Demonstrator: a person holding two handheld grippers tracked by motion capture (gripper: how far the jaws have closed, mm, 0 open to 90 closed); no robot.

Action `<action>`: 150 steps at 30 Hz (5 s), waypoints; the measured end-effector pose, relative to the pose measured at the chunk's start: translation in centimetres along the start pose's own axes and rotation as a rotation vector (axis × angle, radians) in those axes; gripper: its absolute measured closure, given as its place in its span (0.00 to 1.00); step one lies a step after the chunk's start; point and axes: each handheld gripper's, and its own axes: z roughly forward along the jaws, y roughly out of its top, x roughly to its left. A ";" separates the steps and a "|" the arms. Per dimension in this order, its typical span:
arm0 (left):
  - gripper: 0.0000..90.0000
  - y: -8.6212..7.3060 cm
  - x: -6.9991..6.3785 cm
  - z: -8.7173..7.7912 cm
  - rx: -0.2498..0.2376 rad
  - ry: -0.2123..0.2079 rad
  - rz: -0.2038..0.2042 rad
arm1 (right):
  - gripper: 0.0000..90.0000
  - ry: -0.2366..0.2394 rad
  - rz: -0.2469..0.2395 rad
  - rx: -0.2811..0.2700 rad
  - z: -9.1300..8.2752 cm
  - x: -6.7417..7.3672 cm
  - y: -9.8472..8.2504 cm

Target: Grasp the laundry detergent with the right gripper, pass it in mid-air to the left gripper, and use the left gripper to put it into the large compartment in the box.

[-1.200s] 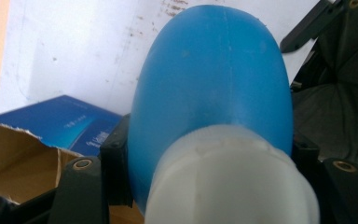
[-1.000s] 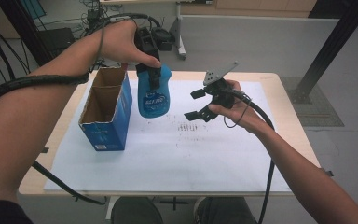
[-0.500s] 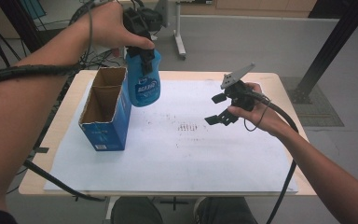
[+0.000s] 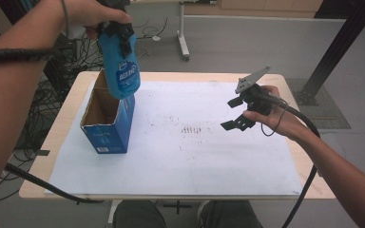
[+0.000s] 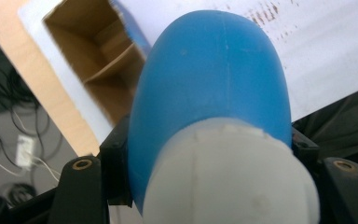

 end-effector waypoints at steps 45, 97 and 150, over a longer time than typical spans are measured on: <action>0.42 -3.6 8.4 -3.5 -0.113 0.025 -0.492 | 0.10 -0.037 0.008 0.020 -1.2 -0.1 -1.0; 0.42 -3.3 9.0 11.3 -0.061 -0.046 -0.472 | 0.10 -0.027 -0.011 0.018 -0.1 0.2 -0.3; 0.42 -3.9 7.6 22.2 -0.047 -0.030 -0.456 | 0.10 -0.026 0.017 0.026 0.4 -0.1 -1.6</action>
